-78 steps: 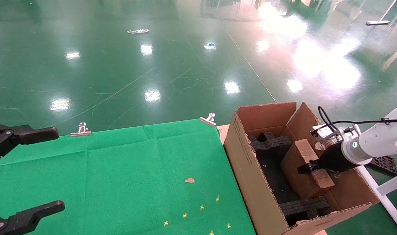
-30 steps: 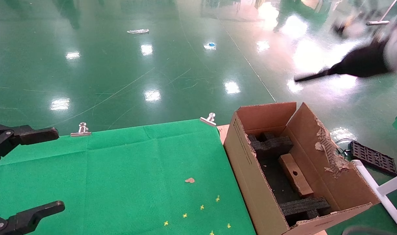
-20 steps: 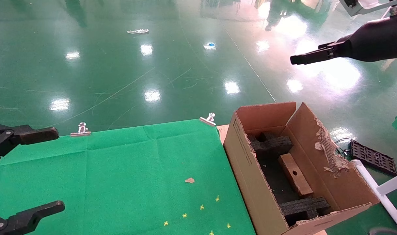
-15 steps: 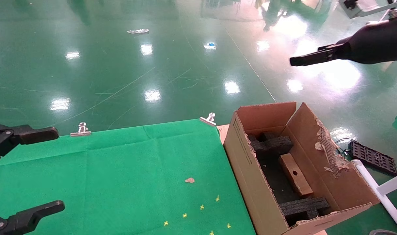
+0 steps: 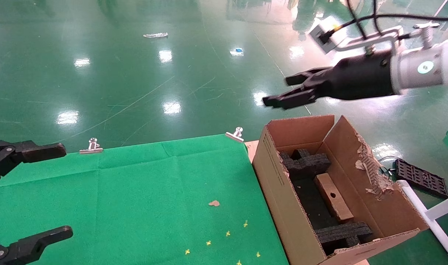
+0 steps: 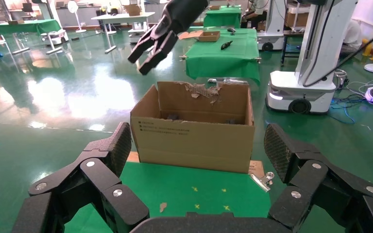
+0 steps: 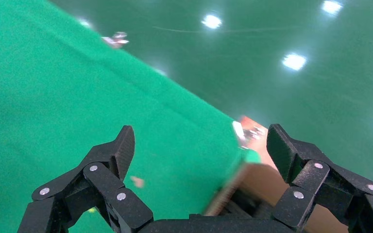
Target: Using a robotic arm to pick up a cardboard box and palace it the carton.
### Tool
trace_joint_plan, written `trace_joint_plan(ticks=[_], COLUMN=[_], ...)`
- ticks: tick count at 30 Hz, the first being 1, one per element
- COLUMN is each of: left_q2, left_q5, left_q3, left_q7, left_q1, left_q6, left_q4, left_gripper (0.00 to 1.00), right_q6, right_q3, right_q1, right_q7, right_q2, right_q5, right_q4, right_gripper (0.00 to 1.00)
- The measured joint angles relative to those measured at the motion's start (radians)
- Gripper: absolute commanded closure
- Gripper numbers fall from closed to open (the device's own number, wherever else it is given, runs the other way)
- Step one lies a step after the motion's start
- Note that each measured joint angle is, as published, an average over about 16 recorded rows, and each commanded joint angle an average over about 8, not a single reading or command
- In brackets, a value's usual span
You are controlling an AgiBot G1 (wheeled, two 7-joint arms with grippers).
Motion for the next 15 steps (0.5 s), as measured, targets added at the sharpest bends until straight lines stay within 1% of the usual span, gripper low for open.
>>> trace_joint_plan(ticks=[15], left_q2=[0.000], left_q5=[-0.001], left_q3=[0.001], left_q7=[0.000], left_q1=[0.000], left_q6=[0.000], left_q4=[0.000], left_gripper=[0.00], right_q6=[-0.097], right_q3=[0.322], right_q1=[-0.317], right_q7=[-0.183], right_q2=[-0.033], right_q5=[0.139], right_q4=[0.116], right_gripper=[0.00])
